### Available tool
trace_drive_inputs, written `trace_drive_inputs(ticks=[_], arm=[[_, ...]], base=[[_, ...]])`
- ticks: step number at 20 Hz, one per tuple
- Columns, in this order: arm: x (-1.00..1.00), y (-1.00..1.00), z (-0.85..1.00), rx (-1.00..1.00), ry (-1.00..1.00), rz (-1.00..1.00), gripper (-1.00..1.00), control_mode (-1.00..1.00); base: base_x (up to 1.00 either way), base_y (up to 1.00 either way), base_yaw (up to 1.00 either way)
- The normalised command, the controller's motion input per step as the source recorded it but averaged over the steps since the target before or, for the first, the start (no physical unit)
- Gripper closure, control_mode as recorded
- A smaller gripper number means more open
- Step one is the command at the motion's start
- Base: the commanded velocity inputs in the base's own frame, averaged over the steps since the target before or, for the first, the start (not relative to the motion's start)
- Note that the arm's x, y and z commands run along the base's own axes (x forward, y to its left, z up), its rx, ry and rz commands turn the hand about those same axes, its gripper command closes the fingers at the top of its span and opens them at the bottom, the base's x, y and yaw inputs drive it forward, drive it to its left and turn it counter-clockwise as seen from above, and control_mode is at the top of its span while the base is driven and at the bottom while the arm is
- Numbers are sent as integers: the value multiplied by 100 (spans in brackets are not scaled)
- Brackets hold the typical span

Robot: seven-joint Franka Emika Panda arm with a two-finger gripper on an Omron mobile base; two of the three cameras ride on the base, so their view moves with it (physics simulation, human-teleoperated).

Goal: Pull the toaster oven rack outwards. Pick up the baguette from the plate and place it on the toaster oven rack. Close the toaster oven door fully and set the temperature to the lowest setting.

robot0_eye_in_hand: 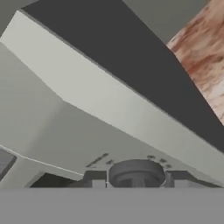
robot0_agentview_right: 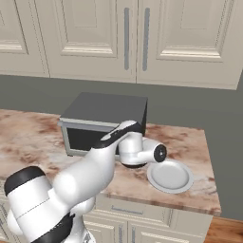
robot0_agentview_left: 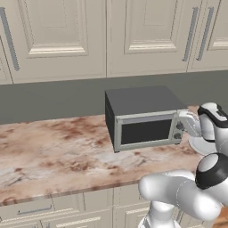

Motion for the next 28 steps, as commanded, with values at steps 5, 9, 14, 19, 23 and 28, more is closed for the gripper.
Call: trace_drive_inputs(ticks=[5, 9, 14, 19, 23, 28], arm=[[-34, 44, 34, -36, -29, -4, 100, -100], [-30, 46, 51, -36, -25, -8, 100, -100], [-1, 30, 55, -28, -3, -6, 100, -100], [0, 19, 57, -25, -6, -4, 100, -100], [0, 6, 54, -23, -12, -2, 100, -100], [0, 3, 53, -25, -15, -1, 100, -100]], base=[[0, 0, 0], [0, 0, 0], [0, 0, 0], [0, 0, 0], [0, 0, 0], [0, 0, 0]])
